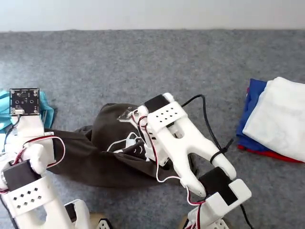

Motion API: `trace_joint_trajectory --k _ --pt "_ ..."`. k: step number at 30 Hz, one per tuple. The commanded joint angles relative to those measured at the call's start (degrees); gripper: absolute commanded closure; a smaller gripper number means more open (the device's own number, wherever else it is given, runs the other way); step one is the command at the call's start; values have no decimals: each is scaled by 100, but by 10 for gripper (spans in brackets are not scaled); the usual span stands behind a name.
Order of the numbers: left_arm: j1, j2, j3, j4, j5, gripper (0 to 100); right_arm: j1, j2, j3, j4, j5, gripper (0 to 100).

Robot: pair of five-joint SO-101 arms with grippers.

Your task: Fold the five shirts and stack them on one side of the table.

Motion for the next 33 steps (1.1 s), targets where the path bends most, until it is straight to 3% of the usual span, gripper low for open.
trace_joint_trajectory --k 1,7,13,28,33 --pt "9 -53 -57 -53 -18 985 -84 -127 0 233 -62 857" --pt "9 -53 -57 -53 -18 985 453 -127 352 233 -53 768" --pt "26 -53 -40 -53 -18 985 725 -180 352 233 -44 764" --pt "18 -53 -22 -53 -18 985 163 857 378 224 -53 767" --pt "9 -53 -22 -53 -18 985 -136 585 378 251 -53 879"
